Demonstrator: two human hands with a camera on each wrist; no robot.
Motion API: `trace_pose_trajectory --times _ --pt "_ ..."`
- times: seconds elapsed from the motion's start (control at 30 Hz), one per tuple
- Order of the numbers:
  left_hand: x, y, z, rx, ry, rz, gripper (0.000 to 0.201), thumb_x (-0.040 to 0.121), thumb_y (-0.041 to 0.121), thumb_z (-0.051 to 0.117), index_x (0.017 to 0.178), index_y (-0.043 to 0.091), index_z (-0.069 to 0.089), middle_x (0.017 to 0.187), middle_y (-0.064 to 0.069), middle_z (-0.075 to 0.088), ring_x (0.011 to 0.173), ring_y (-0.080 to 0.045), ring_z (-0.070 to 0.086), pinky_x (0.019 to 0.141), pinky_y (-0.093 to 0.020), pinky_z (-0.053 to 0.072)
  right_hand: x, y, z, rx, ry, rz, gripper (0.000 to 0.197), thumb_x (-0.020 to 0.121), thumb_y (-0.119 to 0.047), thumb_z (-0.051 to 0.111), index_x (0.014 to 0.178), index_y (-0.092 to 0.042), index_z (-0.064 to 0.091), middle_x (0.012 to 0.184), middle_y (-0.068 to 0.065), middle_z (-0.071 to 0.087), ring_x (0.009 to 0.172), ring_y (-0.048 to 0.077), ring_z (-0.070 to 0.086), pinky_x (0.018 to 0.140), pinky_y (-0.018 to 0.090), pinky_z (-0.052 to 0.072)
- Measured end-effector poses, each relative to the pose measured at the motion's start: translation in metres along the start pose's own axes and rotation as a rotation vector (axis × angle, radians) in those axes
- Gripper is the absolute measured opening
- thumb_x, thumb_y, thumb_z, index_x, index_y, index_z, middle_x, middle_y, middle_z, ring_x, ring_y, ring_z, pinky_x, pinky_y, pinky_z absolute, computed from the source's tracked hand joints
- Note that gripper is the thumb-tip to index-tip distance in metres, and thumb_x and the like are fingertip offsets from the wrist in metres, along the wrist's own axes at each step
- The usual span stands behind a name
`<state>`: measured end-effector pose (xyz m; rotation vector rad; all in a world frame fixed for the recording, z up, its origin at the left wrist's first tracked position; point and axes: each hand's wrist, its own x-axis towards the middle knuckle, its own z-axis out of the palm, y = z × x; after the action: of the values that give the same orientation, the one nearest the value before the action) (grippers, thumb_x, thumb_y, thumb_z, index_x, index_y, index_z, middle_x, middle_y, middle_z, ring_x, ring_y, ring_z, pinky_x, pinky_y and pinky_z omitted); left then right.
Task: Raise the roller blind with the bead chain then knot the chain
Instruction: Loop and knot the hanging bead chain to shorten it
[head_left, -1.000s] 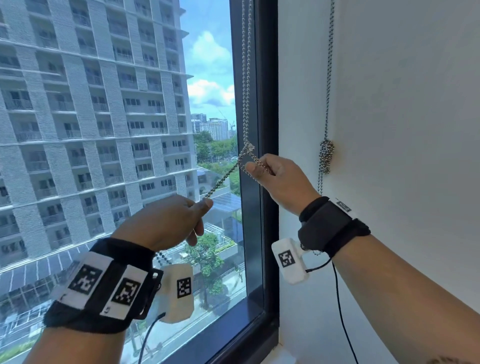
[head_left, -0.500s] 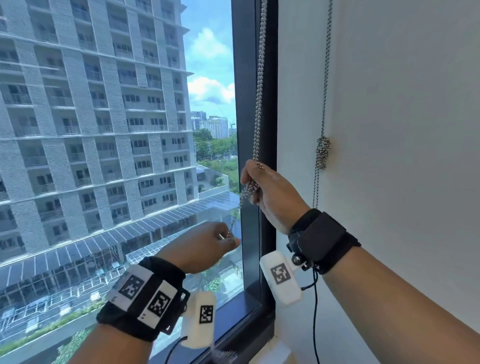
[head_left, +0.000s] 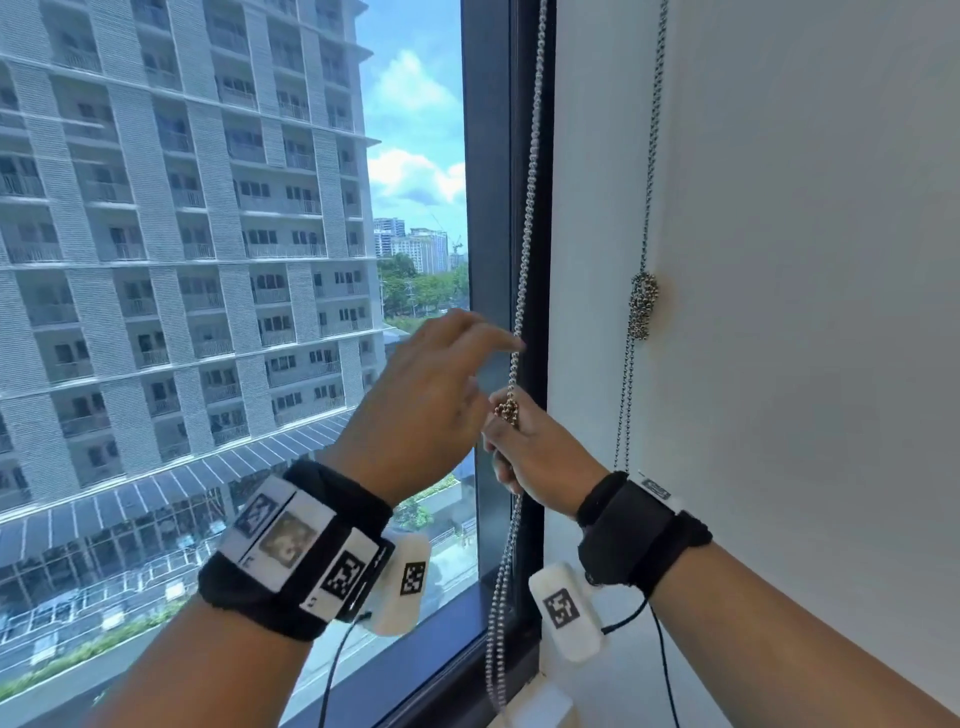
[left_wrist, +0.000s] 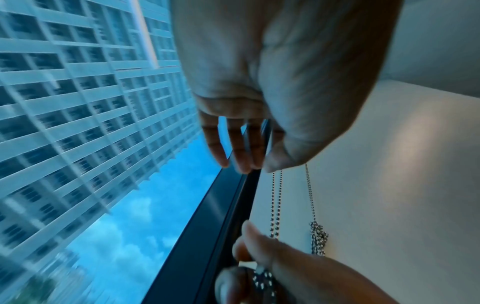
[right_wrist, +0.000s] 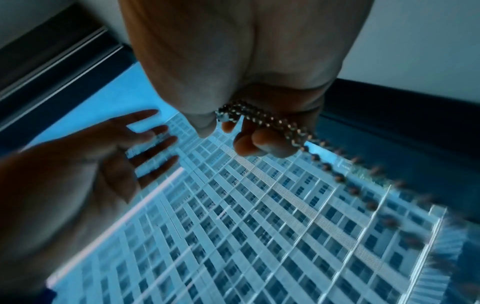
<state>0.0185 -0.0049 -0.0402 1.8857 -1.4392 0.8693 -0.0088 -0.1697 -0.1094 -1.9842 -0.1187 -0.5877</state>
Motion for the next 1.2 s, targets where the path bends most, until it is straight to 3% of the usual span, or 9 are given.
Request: trace_pose_trajectory --times 0.13,0.23,0.43,0.53,0.7,0.8,1.03,1.1,1.2 --pt "0.028 0.002 0.005 0.404 -0.298 0.307 0.058 0.083 0.006 0.055 0.133 0.035 0.058 0.151 0.009 0.047 0.148 -0.015 0.028 0.121 -0.046 0.014 -0.005 -0.01 -0.007 -0.3 -0.079 -0.033 0.029 0.102 -0.046 0.045 0.112 -0.02 0.052 0.077 -0.007 0.057 0.056 -0.001 0.051 0.061 0.029 0.041" --pt "0.043 -0.018 0.007 0.537 -0.366 0.328 0.035 0.089 0.017 0.061 0.118 0.036 0.068 0.152 0.007 0.046 0.151 -0.016 0.022 0.122 -0.05 0.006 -0.012 -0.035 -0.016 -0.424 -0.069 -0.114 0.031 0.099 -0.049 0.05 0.111 -0.022 0.057 0.097 -0.002 0.068 0.085 0.011 0.064 0.079 0.038 0.053" --pt "0.048 -0.041 0.004 -0.044 0.159 0.08 0.01 0.092 0.013 0.064 0.101 0.017 0.064 0.107 -0.001 0.06 0.101 -0.014 0.057 0.092 -0.031 0.046 -0.009 -0.102 -0.054 -0.171 -0.009 -0.162 0.006 0.094 -0.014 0.061 0.089 -0.017 0.059 0.054 -0.015 0.046 0.044 0.003 0.038 0.051 0.026 0.034" --pt "0.051 -0.028 -0.002 -0.279 0.492 -0.059 0.021 0.094 0.013 0.06 0.099 0.027 0.045 0.093 0.003 0.058 0.089 -0.018 0.064 0.081 -0.032 0.054 0.003 -0.141 -0.068 -0.119 0.02 -0.227 0.001 0.095 -0.014 0.061 0.094 -0.014 0.061 0.052 -0.016 0.045 0.042 0.002 0.036 0.048 0.021 0.032" --pt "0.066 -0.013 -0.016 -0.578 0.745 -0.159 0.034 0.099 0.001 0.04 0.086 0.033 0.044 0.104 -0.017 0.051 0.085 -0.018 0.074 0.065 -0.042 0.063 0.039 -0.189 -0.069 -0.444 0.163 -0.457 0.012 0.093 -0.032 0.063 0.101 -0.023 0.064 0.081 -0.015 0.062 0.068 -0.001 0.053 0.061 0.011 0.039" --pt "0.067 -0.025 -0.033 -0.558 0.797 -0.179 0.04 0.097 -0.005 0.04 0.091 0.027 0.064 0.115 -0.007 0.048 0.088 -0.016 0.071 0.054 -0.032 0.061 0.059 -0.209 -0.053 -0.567 0.194 -0.547 0.008 0.095 -0.034 0.06 0.098 -0.026 0.061 0.085 -0.013 0.06 0.072 0.0 0.053 0.063 0.012 0.037" --pt "0.09 -0.055 -0.073 -0.262 0.566 -0.379 0.053 0.098 -0.001 0.04 0.143 0.026 0.05 0.116 -0.005 0.053 0.075 -0.024 0.073 0.052 -0.043 0.061 0.097 -0.241 -0.036 -0.756 0.277 -0.665 0.019 0.1 -0.031 0.051 0.106 -0.02 0.065 0.088 -0.009 0.064 0.076 0.009 0.057 0.067 0.017 0.041" --pt "0.097 -0.054 -0.075 -0.261 0.372 -0.515 0.043 0.099 0.0 0.04 0.139 0.014 0.048 0.112 -0.01 0.06 0.067 -0.024 0.07 0.058 -0.041 0.062 0.103 -0.237 -0.034 -0.794 0.29 -0.681 0.018 0.099 -0.029 0.051 0.105 -0.019 0.064 0.077 -0.008 0.061 0.065 0.011 0.053 0.06 0.021 0.039" --pt "0.101 -0.05 -0.088 -0.467 0.143 -0.651 0.02 0.097 -0.002 0.05 0.111 0.005 0.063 0.095 -0.022 0.072 0.047 -0.012 0.055 0.039 -0.018 0.044 0.108 -0.226 -0.035 -0.811 0.331 -0.649 0.015 0.098 -0.023 0.049 0.103 -0.018 0.062 0.071 -0.014 0.052 0.056 0.004 0.045 0.054 0.019 0.032"
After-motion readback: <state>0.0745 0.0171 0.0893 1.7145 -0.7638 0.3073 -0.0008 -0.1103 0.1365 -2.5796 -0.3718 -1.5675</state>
